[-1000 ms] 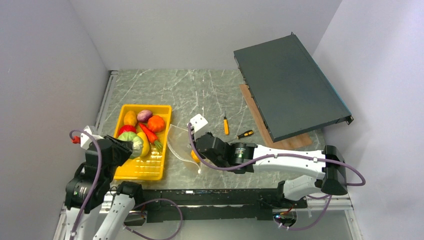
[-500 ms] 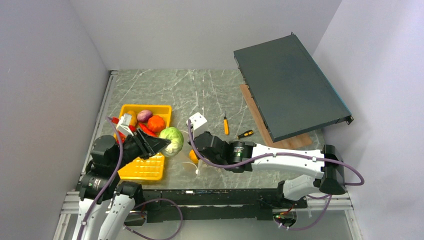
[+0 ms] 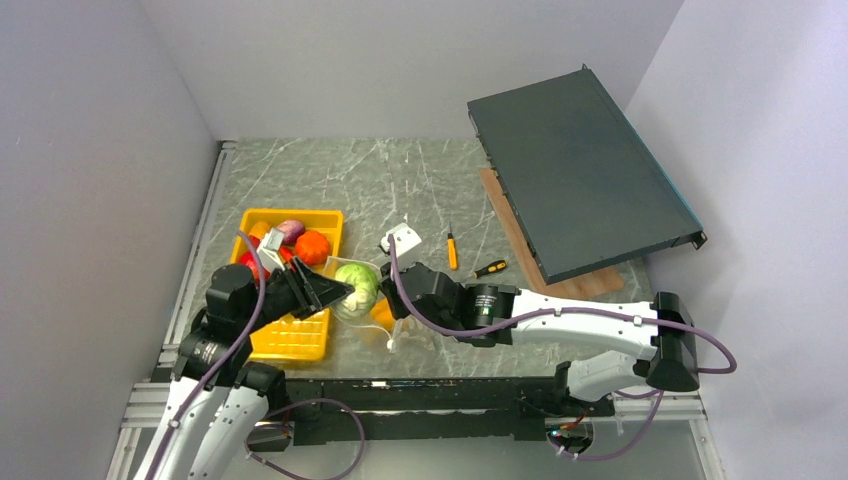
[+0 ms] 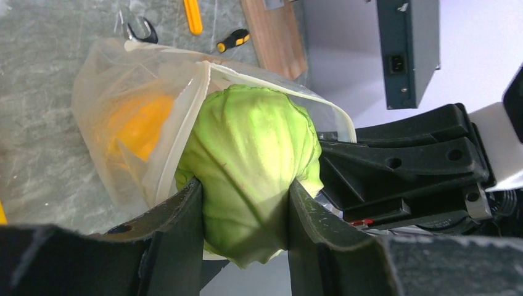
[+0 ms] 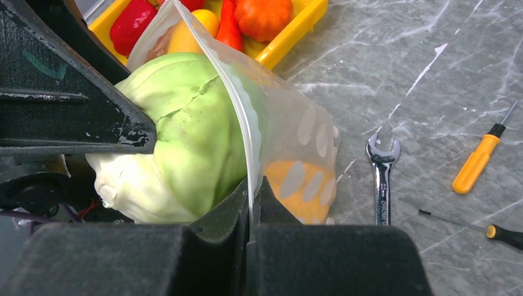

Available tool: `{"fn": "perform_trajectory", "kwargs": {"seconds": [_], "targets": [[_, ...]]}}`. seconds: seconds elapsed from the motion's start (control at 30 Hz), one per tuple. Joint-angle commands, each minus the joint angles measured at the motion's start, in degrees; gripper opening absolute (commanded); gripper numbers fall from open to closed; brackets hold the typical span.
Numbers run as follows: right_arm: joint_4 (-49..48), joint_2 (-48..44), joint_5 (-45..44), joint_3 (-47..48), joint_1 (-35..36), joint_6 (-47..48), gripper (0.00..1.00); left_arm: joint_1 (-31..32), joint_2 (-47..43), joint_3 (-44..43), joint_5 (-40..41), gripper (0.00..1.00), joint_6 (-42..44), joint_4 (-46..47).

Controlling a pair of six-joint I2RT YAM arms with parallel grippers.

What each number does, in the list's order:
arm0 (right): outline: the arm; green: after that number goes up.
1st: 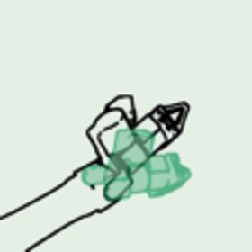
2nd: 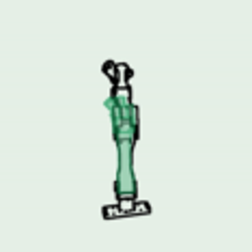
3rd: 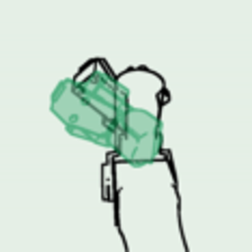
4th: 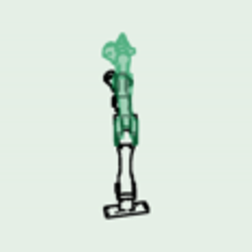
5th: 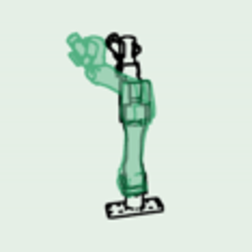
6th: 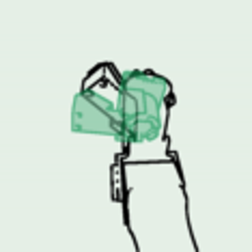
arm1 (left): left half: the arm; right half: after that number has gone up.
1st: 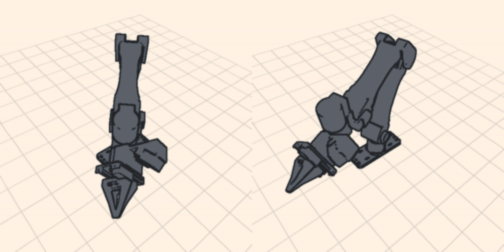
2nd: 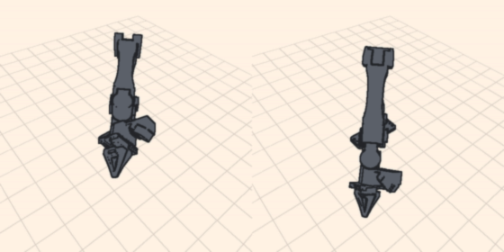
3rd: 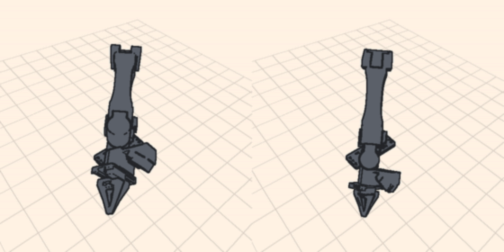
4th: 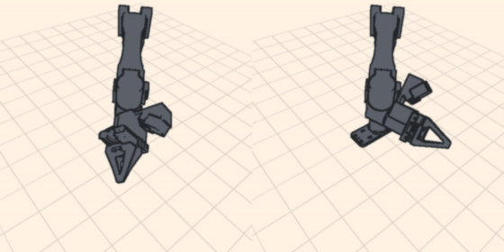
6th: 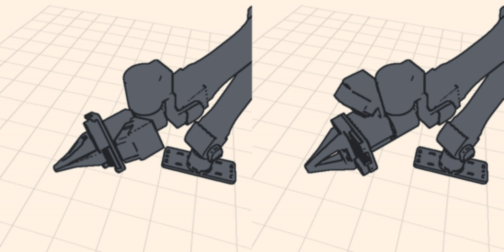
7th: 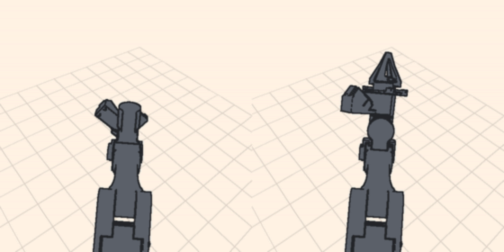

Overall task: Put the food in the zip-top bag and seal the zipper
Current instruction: Place the fake vegetable in the zipper food storage bag.

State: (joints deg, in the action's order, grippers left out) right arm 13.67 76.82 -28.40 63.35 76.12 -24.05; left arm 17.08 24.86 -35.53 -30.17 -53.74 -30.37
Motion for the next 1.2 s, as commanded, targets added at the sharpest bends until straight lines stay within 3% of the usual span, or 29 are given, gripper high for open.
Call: {"fn": "perform_trajectory", "kwargs": {"seconds": [0.0,0.17,0.27,0.53,0.73,0.83,1.17], "targets": [[-4.40,-1.04,0.15,1.32,-0.05,-1.26,0.00,4.94,6.03,-5.31,5.23,0.06,2.42,-1.84],[-3.55,-1.54,-0.13,1.09,-0.05,-1.27,0.00,8.75,9.30,-9.63,11.14,0.72,4.16,-5.59],[-3.22,-2.42,-0.40,0.29,-0.14,-1.33,0.00,8.82,8.27,-10.79,13.87,0.98,4.57,-6.74],[-2.34,-2.73,-1.79,-0.54,-0.10,-0.92,0.00,8.85,4.44,-11.87,15.72,0.99,5.24,-10.87],[-2.31,-2.77,-2.05,-0.41,-0.13,-0.56,0.00,8.84,-0.16,-12.06,18.09,0.88,5.01,-15.55],[-2.51,-2.92,-2.08,-0.04,-0.01,-0.44,0.00,8.85,-2.49,-10.06,17.97,0.83,4.48,-15.88],[-2.25,-2.49,-2.81,1.79,-0.13,-0.21,0.00,8.82,-6.03,-0.22,14.81,0.84,2.39,-13.10]]}}
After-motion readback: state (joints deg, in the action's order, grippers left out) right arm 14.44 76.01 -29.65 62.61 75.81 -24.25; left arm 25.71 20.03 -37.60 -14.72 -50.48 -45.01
